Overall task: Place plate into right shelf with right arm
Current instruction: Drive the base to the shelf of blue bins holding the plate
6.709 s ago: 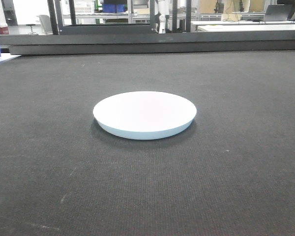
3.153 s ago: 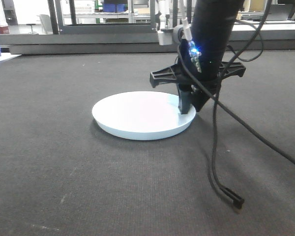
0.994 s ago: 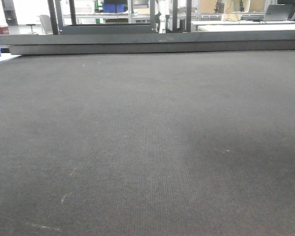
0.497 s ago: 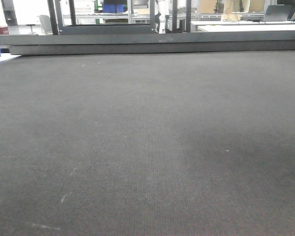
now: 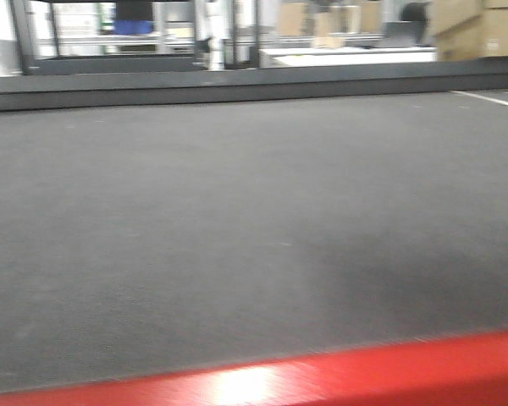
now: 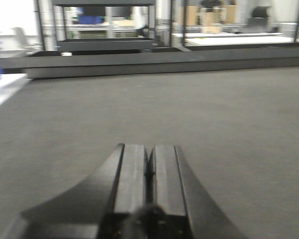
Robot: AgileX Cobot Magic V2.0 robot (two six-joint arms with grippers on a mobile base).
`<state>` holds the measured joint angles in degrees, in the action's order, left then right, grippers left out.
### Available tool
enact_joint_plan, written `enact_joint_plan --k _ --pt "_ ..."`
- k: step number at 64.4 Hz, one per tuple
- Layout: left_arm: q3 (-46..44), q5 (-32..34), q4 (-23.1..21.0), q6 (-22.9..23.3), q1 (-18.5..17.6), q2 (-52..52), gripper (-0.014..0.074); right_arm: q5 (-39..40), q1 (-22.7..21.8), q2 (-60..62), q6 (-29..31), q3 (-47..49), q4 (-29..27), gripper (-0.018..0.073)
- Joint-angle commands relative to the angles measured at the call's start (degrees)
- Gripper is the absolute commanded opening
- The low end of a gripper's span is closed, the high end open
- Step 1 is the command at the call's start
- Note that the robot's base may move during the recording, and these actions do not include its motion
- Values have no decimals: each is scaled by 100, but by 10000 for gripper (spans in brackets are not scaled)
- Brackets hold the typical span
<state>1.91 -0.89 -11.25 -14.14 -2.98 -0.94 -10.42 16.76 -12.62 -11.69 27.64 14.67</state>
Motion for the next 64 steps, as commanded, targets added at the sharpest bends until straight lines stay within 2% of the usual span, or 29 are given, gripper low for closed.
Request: enact_joint_plan --k 1,64 --pt "49 470 -12 14 -32 -62 -47 488 -39 -51 20 147 78 54" --pt "49 470 -12 14 -32 -62 -47 488 -39 -51 20 147 78 54"
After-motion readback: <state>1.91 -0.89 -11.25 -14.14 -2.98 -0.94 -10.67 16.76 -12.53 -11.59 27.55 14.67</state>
